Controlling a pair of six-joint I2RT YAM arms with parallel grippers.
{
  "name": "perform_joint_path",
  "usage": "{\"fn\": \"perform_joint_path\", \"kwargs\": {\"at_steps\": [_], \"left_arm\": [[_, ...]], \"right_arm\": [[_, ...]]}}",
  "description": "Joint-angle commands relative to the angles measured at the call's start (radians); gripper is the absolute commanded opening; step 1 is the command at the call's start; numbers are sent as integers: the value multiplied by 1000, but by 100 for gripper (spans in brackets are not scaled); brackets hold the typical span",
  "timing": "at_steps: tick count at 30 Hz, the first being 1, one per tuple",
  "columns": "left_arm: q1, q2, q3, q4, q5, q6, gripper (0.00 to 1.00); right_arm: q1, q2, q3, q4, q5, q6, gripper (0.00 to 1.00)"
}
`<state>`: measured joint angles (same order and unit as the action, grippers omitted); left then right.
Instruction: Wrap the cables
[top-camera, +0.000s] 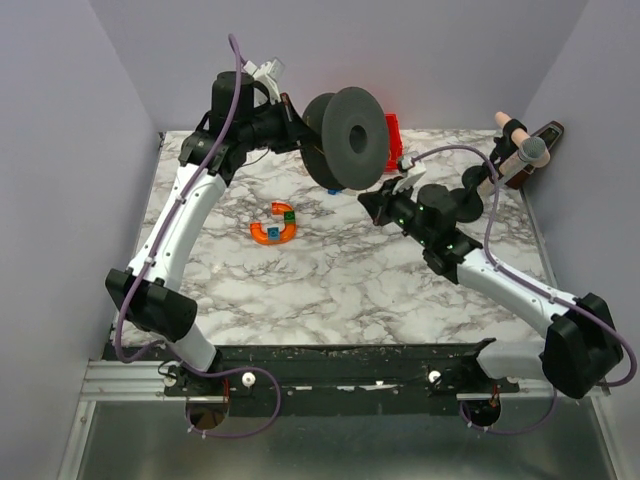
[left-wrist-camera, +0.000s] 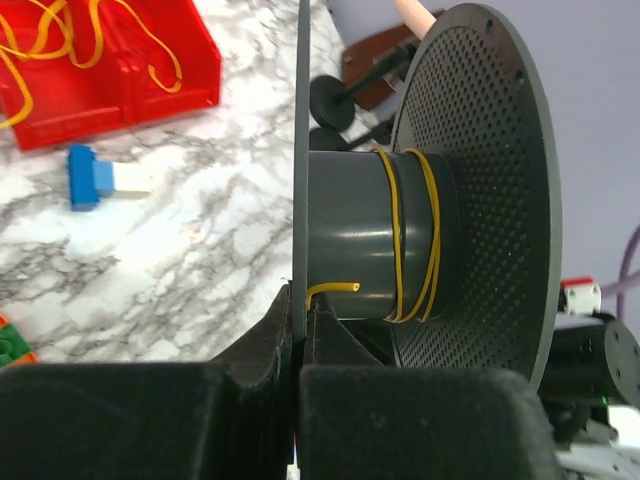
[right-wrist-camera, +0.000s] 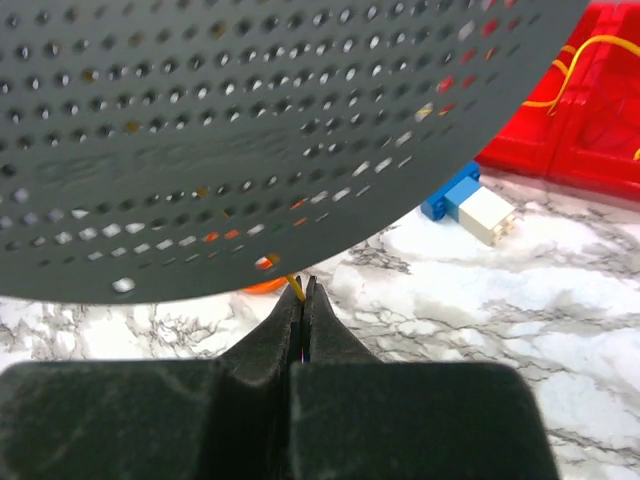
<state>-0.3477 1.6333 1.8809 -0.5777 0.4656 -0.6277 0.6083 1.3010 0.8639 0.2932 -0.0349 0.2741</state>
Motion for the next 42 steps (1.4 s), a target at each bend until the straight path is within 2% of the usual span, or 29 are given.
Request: {"fn": "perform_joint_path", "kwargs": {"at_steps": [1, 5, 8, 15, 20, 24, 29, 33, 37, 42], "left_arm": [[13, -104, -46, 171, 201, -41, 0], [13, -115, -109, 207, 373, -14, 0], [16, -148, -153, 193, 406, 65, 0], [16, -223, -247, 233, 516, 124, 0], [15, -245, -247, 23, 518, 351, 0], [13, -245, -261, -83, 573, 453, 0], [10, -245, -269, -215, 608, 617, 0], [-33, -263, -279, -336, 520, 827, 0], [-99, -294, -334, -335, 400, 908, 0], [-109, -303, -374, -295, 295, 982, 0]], "right_arm": [[-35, -101, -98, 139, -120, -44, 1], [-50, -170, -115, 118, -161, -137, 1], [-82, -248, -161, 116, -212, -194, 1], [-133, -350, -212, 78, -367, -301, 1], [-173, -365, -163, -44, -459, -381, 1], [-209, -348, -115, -115, -520, -447, 1], [-236, -364, -101, -131, -546, -518, 1], [-236, -379, -79, -195, -568, -613, 1], [-234, -312, 26, -393, -646, -661, 1], [-234, -273, -2, -402, -700, -630, 1]]}}
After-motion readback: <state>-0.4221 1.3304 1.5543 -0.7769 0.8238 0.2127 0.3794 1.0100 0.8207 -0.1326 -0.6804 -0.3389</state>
